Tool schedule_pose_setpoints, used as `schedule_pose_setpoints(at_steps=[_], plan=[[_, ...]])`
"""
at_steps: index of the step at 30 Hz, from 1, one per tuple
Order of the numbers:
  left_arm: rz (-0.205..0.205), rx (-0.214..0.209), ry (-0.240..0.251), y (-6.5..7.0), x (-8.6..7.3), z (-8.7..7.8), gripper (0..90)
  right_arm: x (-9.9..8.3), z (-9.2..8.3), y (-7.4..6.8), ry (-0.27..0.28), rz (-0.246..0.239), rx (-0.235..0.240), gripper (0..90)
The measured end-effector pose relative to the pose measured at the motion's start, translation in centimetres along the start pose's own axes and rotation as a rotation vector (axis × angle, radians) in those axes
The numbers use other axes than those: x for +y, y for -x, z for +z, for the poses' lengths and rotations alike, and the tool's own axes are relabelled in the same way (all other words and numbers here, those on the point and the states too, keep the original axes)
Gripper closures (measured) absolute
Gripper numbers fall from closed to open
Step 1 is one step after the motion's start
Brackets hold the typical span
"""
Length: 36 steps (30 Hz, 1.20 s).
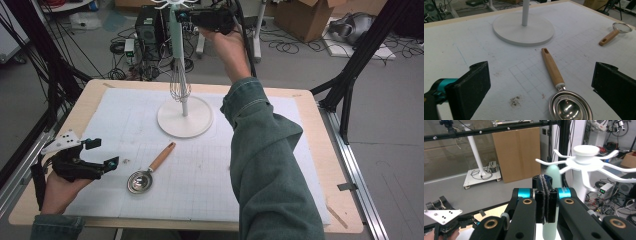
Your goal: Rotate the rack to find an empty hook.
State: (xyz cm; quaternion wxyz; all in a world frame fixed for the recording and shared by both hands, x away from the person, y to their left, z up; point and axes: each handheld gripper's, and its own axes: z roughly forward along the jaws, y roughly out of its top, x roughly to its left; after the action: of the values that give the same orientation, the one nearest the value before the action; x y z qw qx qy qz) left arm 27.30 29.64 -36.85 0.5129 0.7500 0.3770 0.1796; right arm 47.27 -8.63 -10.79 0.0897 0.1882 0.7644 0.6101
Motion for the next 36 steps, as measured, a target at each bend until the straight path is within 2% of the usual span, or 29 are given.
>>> schedule_pose_setpoints(at_steps=[5,10,15,20,32,36], plan=[[0.004,0.000,0.003,0.2,0.0,-0.1,2.5,0.2,0.7,-0.7,0.004,-0.012,-0.025,89.9],[0.008,-0.001,0.006,0.3,0.2,-0.3,2.5,0.3,1.0,-1.3,-0.012,-0.032,-0.026,90.0],[0.005,0.002,0.008,0.2,0.2,-0.4,2.5,0.4,0.1,-1.0,-0.004,-0.036,-0.052,89.9],[0.005,0.004,0.008,0.2,0.2,-0.4,2.5,0.3,0.0,-0.7,-0.004,-0.033,-0.076,89.9],[0.004,0.002,0.008,0.1,0.1,-0.4,2.5,0.1,1.7,-1.3,-0.007,-0.038,-0.097,90.0],[0.003,0.002,0.009,0.1,0.1,-0.4,2.5,0.1,2.5,-1.6,-0.019,-0.054,-0.091,90.0]])
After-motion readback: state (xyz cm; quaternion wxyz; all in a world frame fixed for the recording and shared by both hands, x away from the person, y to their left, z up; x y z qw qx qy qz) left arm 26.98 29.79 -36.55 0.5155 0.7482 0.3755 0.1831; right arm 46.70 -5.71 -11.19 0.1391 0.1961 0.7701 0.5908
